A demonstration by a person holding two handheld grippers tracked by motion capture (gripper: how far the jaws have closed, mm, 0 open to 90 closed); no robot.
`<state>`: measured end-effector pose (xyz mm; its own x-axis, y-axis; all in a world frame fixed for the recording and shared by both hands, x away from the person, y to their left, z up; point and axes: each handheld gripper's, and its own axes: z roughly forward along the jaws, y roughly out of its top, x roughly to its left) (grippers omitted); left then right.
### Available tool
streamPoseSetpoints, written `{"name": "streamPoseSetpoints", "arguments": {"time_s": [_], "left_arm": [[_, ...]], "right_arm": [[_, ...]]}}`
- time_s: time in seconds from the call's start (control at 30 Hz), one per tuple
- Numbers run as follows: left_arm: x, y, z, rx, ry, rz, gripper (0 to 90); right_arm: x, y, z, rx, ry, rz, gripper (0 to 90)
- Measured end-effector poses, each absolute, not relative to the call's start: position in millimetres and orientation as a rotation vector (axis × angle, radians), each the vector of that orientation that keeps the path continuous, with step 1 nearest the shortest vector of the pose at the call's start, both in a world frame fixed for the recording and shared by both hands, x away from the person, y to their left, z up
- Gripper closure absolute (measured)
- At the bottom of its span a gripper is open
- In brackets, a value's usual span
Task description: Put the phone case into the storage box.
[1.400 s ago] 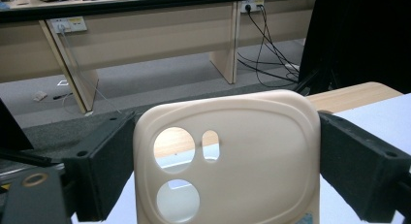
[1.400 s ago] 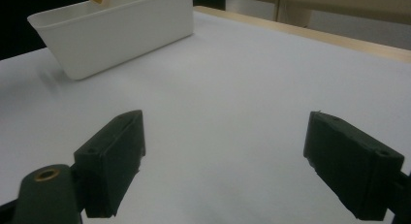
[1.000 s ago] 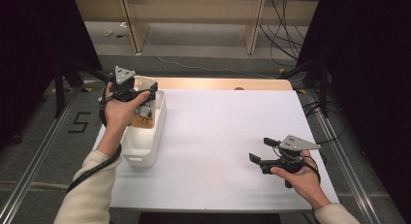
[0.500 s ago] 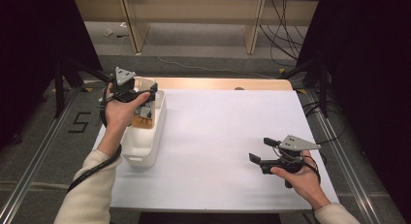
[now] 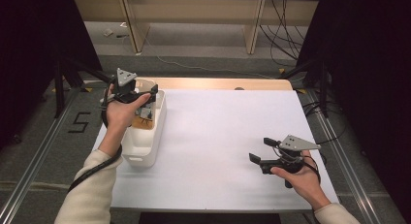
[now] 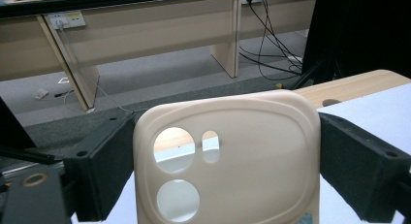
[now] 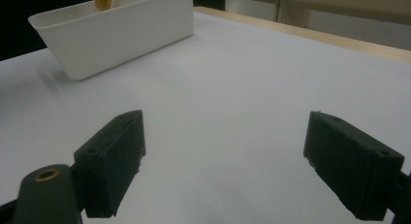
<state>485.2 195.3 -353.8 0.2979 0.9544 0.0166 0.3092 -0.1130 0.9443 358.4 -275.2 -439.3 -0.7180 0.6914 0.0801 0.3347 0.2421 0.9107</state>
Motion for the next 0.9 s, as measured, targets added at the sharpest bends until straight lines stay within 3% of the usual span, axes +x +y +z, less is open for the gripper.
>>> {"name": "streamPoseSetpoints", "arguments": {"time_s": [0.9], "left_arm": [[489.0,197.1,-360.7,1.624,1.184,0.843,11.1]], "right_arm": [[358.7,-274.8,-439.3,0.945,2.184,1.469,15.8]]}}
